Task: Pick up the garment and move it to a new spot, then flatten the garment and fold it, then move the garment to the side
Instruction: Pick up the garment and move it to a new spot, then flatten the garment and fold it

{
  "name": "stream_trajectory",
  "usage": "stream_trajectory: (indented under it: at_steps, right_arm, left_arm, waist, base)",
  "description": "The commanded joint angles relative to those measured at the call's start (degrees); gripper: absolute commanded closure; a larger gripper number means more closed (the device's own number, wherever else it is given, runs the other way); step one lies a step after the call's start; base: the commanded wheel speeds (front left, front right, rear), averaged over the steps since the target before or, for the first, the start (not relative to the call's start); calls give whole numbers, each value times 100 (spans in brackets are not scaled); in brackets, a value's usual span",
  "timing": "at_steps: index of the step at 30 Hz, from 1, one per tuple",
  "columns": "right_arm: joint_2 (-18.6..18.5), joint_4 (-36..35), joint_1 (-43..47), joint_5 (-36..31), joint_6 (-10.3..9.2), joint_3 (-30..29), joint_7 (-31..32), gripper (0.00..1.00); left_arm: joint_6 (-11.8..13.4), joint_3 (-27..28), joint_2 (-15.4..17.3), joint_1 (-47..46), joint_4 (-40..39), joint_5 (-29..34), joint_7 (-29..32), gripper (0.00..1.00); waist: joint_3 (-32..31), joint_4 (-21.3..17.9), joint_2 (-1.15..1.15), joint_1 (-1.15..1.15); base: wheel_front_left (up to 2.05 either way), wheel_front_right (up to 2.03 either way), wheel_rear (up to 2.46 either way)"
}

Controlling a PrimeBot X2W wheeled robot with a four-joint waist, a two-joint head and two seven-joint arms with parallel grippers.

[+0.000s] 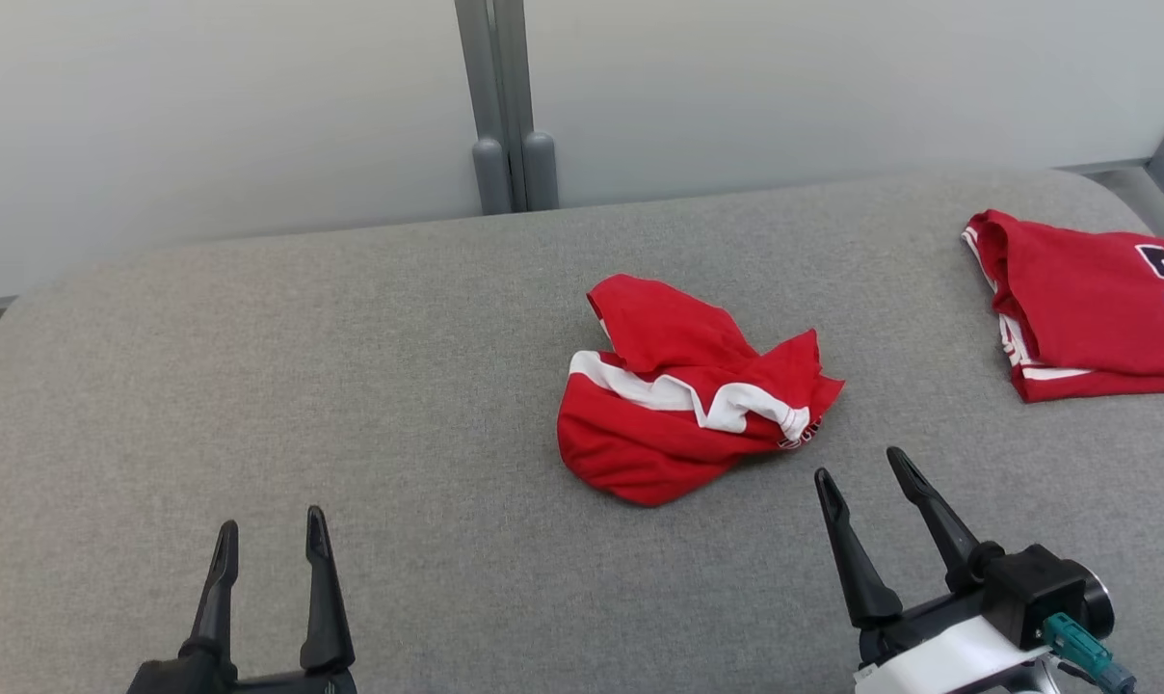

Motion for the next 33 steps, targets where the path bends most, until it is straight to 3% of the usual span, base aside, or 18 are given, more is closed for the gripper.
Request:
stream_trajectory:
  at_steps: [1, 9, 33]
  right_arm:
    - [4, 26, 109, -56, -11, -28, -1, 0]
    - [42, 80, 271, -80, -12, -140, -1, 0]
    - [230, 179, 226, -76, -12, -444, -1, 0]
  left_arm:
    - [-10, 33, 3, 148, -37, 28, -15, 0]
    - [-103, 31, 0, 383, -77, 113, -15, 0]
    - [46, -66, 0, 304, -112, 325, -16, 0]
  waist:
    - [-197, 73, 0, 0]
    - [-271, 88, 0, 0]
    - [-199, 132, 0, 0]
  base:
    - [0, 0, 0]
    - [0, 0, 0]
    - [0, 0, 0]
